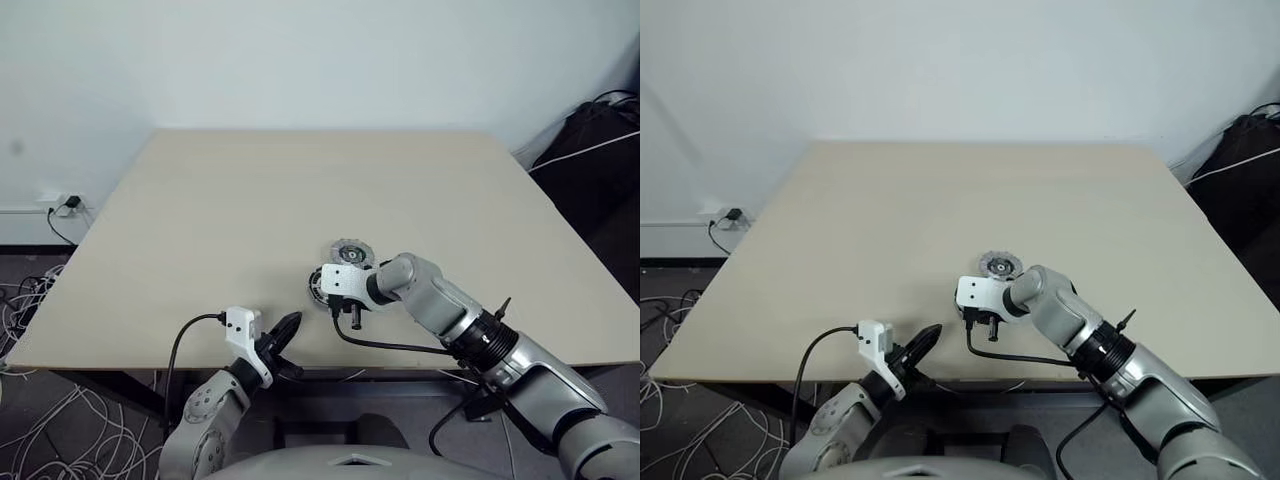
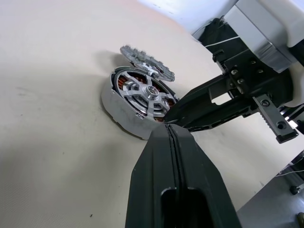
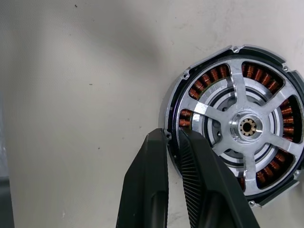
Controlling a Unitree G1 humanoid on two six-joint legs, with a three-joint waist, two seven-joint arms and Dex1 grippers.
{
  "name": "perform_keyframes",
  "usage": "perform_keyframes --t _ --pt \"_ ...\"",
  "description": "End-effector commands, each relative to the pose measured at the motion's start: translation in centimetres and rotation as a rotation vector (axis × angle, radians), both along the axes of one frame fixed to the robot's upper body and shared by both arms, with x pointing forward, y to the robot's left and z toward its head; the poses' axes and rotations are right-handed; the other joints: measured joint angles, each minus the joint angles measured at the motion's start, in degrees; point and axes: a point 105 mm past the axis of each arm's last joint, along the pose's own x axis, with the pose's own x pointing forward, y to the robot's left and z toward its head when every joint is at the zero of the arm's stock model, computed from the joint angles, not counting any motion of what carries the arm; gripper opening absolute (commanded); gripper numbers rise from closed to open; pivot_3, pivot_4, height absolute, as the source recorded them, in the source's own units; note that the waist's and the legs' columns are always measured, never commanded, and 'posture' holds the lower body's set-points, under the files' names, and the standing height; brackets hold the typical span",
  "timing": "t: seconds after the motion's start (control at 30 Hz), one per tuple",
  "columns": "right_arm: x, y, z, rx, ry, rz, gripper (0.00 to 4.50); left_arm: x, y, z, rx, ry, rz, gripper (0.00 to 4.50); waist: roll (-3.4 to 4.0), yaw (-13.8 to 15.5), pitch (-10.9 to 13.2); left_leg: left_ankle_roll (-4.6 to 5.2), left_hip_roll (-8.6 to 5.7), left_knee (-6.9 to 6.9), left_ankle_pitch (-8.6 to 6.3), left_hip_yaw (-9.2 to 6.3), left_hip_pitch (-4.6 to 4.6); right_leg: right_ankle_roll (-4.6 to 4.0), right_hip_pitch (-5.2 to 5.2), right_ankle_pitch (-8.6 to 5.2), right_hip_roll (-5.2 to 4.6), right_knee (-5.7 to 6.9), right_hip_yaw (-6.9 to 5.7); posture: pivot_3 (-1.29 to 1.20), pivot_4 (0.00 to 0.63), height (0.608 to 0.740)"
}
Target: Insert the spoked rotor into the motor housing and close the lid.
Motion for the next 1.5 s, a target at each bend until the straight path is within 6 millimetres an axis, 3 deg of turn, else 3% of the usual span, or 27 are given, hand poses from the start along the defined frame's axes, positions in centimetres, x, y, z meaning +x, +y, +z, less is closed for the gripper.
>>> perform_keyframes --t 0.03,0.33,0.5,0.77,1.07,1.27,1.5 --pt "-0.3 -1.2 0.5 -0.001 -0.002 -0.063 0.4 0.4 -0.1 0.6 -0.018 -0.037 0.001 0.0 0.0 0.16 0.0 0.0 -0.01 0.0 0.0 0.0 0.0 0.0 0.0 0.0 -0.01 0.0 0.0 0.0 0.0 0.74" --pt "-5.6 -3.3 0.2 0.065 0.158 -0.219 0.4 0.2 -0.1 -0.1 -0.028 -0.023 -0.009 0.0 0.01 1.89 -0.03 0.12 -0.05 -0.03 -0.08 -0.01 -0.06 -0.01 0.04 -0.01 -0.08 -0.21 -0.05 0.0 0.0 0.74" --pt "-6.7 -2.9 0.9 0.144 0.219 -0.344 0.4 0.3 -0.3 -0.2 -0.03 -0.023 -0.026 0.0 -0.04 2.05 -0.03 0.15 -0.04 -0.03 -0.11 -0.02 -0.06 0.01 0.07 -0.01 -0.08 -0.28 -0.06 0.0 0.0 0.74" --pt "-4.0 0.0 1.5 0.3 0.256 -0.67 0.4 0.4 -0.4 -0.3 -0.029 -0.025 -0.041 0.0 -0.06 1.28 -0.06 0.11 0.04 -0.06 -0.1 -0.01 -0.06 0.01 0.05 0.0 -0.01 -0.25 -0.07 0.0 0.0 0.74" --pt "-0.1 2.5 2.6 0.411 0.31 -0.903 0.4 0.1 -0.1 -0.4 -0.027 -0.022 -0.025 0.0 -0.01 -0.27 -0.04 0.07 0.05 -0.08 -0.08 0.02 -0.04 0.03 -0.01 0.02 -0.01 -0.1 -0.05 0.0 0.0 0.74" --pt "1.1 2.8 2.1 0.393 0.291 -0.918 0.4 0.0 0.1 -0.4 -0.026 -0.022 -0.008 0.0 0.04 -0.8 -0.04 0.0 0.05 -0.09 -0.03 0.02 -0.02 -0.04 -0.06 0.1 -0.03 0.0 -0.04 0.0 0.0 0.74" --pt "0.1 3.2 1.2 0.36 0.3 -0.861 0.4 0.0 0.4 -0.3 -0.022 -0.025 0.004 0.0 0.09 -1.29 -0.01 -0.04 0.12 -0.1 -0.01 0.04 0.02 0.11 -0.15 0.23 -0.09 0.03 -0.12 0.0 0.0 0.74"
